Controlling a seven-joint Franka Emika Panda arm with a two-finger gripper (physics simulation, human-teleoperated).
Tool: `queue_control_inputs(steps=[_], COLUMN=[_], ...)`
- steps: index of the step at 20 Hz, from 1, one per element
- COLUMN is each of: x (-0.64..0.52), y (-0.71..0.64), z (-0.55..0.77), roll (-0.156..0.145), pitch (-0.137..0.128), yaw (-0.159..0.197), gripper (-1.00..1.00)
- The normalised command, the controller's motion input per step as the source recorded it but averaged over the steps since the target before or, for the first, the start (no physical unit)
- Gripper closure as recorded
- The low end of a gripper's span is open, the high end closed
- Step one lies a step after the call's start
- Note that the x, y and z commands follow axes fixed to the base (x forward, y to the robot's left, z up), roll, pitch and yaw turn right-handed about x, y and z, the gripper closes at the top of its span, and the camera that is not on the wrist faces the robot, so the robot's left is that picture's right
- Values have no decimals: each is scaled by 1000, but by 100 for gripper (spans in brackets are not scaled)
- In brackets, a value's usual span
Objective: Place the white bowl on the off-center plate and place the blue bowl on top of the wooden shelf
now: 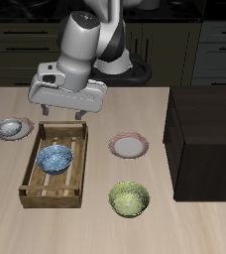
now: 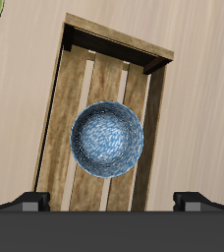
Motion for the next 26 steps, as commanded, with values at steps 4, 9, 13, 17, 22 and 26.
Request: queue_control_inputs(steps=[4,9,13,17,22,26], x=[12,-8,13,2,-1,7], y=[-85,-114,10,7,28,57], z=[-172,-239,-179,-117,-60,-120], roll=[-24,-28,-16,-6,-5,2], pitch=[14,19,10,4,2,11], yaw=[9,31,69,74,25,11], gripper=[-100,-100,-100,-100,-100,-100])
